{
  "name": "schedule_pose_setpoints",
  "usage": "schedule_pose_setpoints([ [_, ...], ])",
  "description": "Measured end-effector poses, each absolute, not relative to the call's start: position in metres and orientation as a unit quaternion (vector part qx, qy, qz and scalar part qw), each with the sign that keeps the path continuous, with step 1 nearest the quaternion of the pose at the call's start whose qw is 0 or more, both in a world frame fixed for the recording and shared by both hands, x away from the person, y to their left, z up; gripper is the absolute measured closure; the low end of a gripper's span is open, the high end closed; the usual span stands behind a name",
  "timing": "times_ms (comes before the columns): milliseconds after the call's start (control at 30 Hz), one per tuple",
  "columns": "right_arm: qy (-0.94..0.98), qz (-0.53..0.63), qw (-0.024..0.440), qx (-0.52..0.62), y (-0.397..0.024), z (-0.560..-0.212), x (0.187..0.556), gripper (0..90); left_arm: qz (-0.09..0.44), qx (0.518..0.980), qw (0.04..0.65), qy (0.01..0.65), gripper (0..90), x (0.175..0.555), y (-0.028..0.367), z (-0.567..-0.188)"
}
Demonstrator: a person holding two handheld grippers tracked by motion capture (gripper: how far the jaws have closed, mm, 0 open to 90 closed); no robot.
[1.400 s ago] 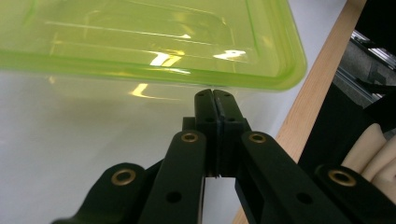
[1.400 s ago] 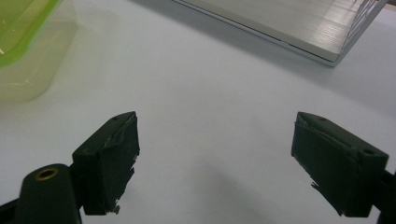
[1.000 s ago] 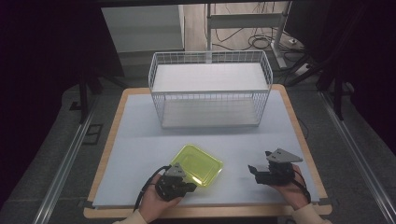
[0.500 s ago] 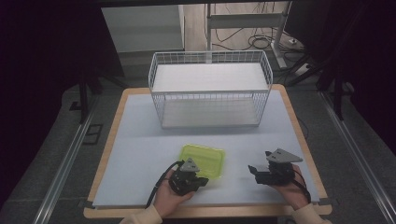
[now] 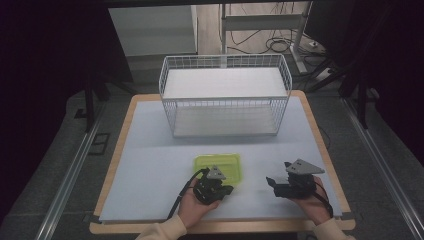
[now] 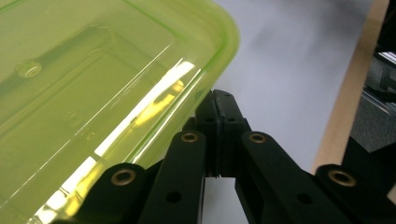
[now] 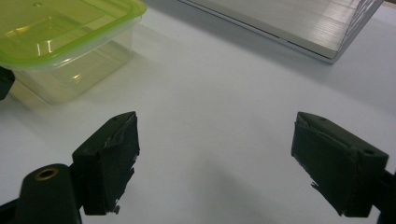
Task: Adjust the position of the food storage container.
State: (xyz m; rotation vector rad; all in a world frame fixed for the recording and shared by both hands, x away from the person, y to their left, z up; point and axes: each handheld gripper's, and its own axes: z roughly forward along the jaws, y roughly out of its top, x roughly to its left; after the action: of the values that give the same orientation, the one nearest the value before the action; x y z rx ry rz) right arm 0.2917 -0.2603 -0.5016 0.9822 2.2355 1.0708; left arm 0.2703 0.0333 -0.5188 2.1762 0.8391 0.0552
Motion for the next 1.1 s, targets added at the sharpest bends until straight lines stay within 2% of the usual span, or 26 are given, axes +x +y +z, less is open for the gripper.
schedule_pose_setpoints([
  [333, 0.815, 0.392, 0.228, 0.360, -0.258, -0.504, 0.296, 15.3, 0.007, 0.840, 0.435, 0.324, 89.4, 0.246, 0.067, -0.500],
  [600, 0.813, 0.406, 0.215, 0.357, -0.254, -0.501, 0.295, 16.5, 0.017, 0.793, 0.473, 0.383, 87.7, 0.255, 0.123, -0.486],
  [767, 0.808, 0.415, 0.204, 0.366, -0.253, -0.500, 0.292, 17.5, 0.030, 0.778, 0.479, 0.406, 86.0, 0.260, 0.145, -0.482],
  [867, 0.804, 0.423, 0.198, 0.369, -0.255, -0.498, 0.290, 18.2, 0.037, 0.766, 0.480, 0.425, 78.4, 0.264, 0.158, -0.482],
  [967, 0.805, 0.422, 0.197, 0.366, -0.255, -0.499, 0.289, 18.2, 0.046, 0.755, 0.477, 0.448, 58.2, 0.265, 0.162, -0.483],
  [1100, 0.808, 0.426, 0.181, 0.365, -0.255, -0.498, 0.289, 20.7, 0.035, 0.744, 0.474, 0.471, 48.1, 0.270, 0.166, -0.483],
])
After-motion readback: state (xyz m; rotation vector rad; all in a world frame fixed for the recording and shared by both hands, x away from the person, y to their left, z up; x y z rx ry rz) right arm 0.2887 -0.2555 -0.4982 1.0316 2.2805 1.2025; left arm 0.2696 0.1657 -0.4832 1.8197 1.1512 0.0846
